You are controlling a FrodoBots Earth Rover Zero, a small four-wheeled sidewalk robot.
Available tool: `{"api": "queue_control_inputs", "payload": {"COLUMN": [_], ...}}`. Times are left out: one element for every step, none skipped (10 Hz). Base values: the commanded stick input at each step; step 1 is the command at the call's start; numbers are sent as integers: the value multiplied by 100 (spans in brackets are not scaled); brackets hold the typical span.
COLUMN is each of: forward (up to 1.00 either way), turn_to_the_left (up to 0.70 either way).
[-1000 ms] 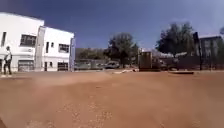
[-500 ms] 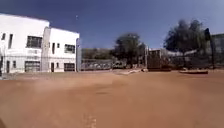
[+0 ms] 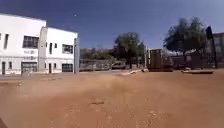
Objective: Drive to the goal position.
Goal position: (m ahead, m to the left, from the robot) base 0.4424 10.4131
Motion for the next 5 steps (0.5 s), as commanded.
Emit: {"api": "queue_control_inputs", "payload": {"forward": [100,100,100,100,100], "turn_to_the_left": [31,40,40,40,40]}}
